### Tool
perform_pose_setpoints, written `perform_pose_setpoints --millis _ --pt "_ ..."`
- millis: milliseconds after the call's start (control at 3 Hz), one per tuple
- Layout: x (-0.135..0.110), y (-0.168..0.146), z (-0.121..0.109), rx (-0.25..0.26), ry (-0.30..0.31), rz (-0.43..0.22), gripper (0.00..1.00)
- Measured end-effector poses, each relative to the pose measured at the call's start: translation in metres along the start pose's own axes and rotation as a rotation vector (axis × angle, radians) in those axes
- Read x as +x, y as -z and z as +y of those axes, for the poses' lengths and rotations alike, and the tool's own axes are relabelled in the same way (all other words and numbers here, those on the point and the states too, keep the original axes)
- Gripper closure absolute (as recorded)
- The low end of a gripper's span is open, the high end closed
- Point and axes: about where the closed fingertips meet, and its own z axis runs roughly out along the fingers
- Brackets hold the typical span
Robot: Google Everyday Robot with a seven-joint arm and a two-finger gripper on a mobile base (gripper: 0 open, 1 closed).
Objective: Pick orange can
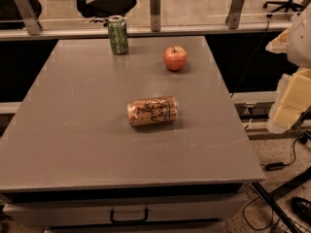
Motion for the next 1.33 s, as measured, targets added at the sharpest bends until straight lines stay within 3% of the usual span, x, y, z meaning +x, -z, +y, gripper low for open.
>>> perform_pose_setpoints --millis 333,667,1333 --pt "-0.007 -0.005 -0.002 -0.004 0.008 -0.008 0.0" --pt "-0.03 -0.023 -0.007 -0.023 0.037 -0.036 0.0" --pt "-0.118 -0.097 -0.019 -0.1 0.183 -0.031 0.0"
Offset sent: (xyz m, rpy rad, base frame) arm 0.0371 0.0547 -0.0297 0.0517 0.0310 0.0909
